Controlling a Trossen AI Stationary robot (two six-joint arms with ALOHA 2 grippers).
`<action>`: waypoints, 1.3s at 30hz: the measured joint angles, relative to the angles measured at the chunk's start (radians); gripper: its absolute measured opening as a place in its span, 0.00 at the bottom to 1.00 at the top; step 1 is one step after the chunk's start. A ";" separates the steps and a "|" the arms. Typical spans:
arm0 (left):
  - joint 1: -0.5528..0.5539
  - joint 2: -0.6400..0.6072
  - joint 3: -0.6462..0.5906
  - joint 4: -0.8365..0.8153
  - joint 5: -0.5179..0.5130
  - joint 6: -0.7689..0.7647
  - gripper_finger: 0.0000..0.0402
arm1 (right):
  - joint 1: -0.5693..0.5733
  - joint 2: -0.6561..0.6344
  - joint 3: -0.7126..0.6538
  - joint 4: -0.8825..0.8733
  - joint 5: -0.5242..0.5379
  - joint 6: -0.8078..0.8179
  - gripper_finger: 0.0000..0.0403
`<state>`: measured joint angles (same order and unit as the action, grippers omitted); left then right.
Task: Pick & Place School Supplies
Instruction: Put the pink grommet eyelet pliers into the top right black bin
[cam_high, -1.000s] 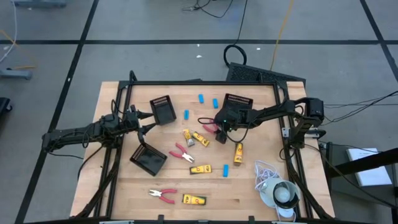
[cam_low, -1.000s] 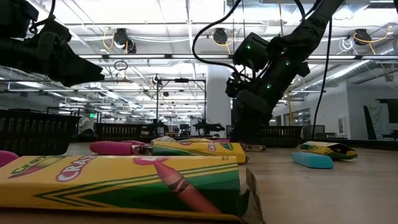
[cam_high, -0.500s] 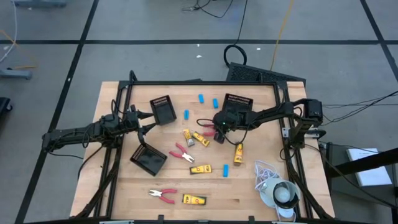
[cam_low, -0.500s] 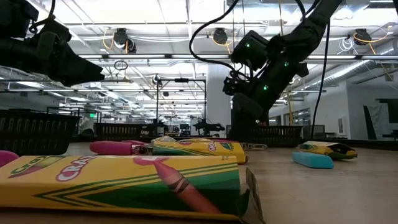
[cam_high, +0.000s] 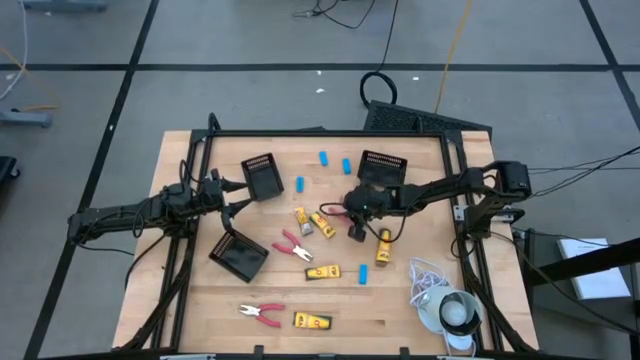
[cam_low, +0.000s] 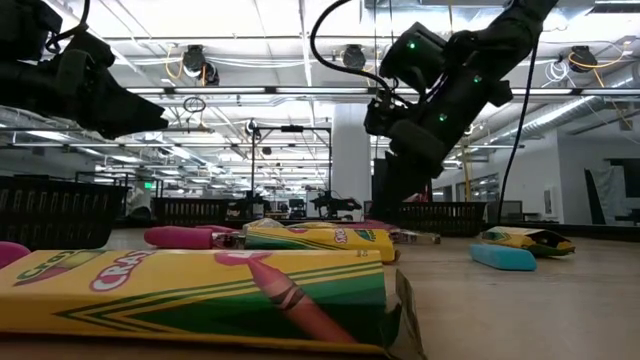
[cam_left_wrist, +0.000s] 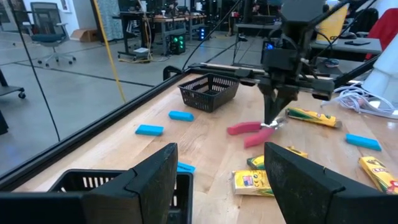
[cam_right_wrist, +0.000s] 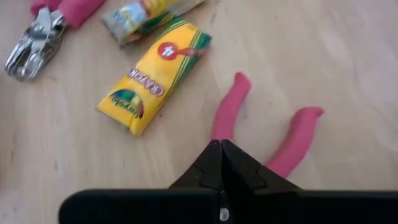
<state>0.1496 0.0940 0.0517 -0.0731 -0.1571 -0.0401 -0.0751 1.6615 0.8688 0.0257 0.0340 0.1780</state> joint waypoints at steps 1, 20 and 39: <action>0.000 0.000 0.000 0.000 0.000 0.000 0.61 | 0.001 0.000 0.000 0.000 -0.006 -0.007 0.01; 0.000 0.000 0.000 -0.001 0.002 0.001 0.61 | -0.091 -0.003 0.002 -0.003 -0.008 -0.034 0.68; 0.000 0.000 0.000 -0.001 0.002 0.001 0.61 | -0.086 0.099 0.007 0.027 -0.032 -0.016 0.60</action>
<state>0.1497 0.0944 0.0517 -0.0742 -0.1551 -0.0387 -0.1612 1.7605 0.8761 0.0524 0.0016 0.1616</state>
